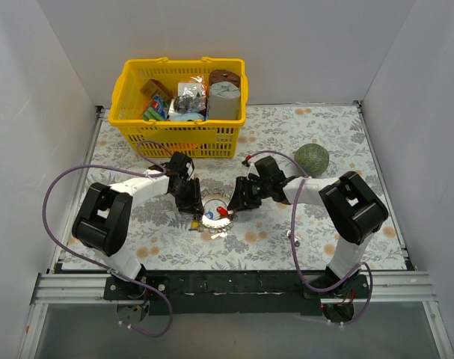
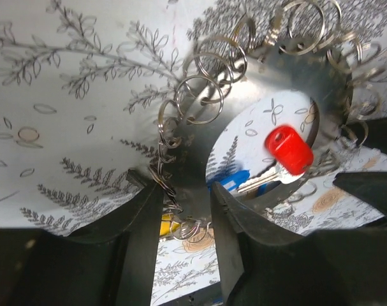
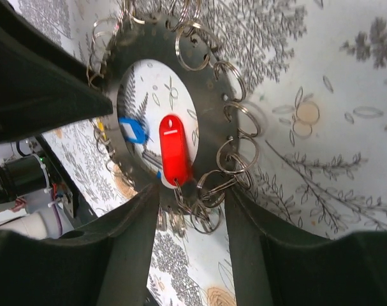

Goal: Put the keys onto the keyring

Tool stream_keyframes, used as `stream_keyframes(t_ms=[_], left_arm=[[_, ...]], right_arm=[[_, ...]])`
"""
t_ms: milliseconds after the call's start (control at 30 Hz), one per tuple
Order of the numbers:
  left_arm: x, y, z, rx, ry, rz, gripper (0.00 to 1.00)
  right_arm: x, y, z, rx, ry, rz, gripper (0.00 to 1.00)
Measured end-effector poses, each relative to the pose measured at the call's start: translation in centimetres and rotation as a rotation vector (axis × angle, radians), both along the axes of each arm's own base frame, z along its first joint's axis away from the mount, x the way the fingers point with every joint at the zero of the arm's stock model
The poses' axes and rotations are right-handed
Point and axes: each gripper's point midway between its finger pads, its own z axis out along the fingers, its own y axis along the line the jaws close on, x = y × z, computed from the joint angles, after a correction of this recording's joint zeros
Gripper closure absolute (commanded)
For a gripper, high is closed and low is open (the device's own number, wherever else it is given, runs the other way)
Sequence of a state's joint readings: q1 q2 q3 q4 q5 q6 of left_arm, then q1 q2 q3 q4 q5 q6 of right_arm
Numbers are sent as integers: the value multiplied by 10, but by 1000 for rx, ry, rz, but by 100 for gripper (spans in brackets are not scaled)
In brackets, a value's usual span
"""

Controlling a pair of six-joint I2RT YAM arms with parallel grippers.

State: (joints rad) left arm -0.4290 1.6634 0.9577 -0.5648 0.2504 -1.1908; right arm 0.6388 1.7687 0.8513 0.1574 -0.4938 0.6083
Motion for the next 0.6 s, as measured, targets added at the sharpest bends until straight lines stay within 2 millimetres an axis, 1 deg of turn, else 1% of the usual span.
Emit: stream_keyframes(t_ms=[133, 267, 333, 367, 400, 467, 533, 600], left_arm=[[-11, 3, 0, -5, 8, 12, 67], [-25, -1, -1, -17, 19, 7, 66], [-31, -3, 0, -21, 21, 4, 64], [-33, -4, 2, -24, 18, 1, 60], [-34, -4, 4, -27, 14, 1, 57], [-33, -3, 9, -26, -4, 7, 51], [-31, -1, 13, -18, -22, 14, 50], [-27, 1, 18, -7, -39, 20, 49]], right_arm=[[15, 8, 7, -5, -19, -3, 47], [33, 20, 22, 14, -69, 5, 46], [39, 22, 27, 12, -93, 6, 44], [40, 21, 27, 3, -99, 6, 44], [41, 19, 25, -11, -105, 4, 44], [40, 12, 19, -54, -104, 0, 43], [37, 5, 17, -91, -107, -4, 44], [33, -2, 22, -110, -126, -3, 44]])
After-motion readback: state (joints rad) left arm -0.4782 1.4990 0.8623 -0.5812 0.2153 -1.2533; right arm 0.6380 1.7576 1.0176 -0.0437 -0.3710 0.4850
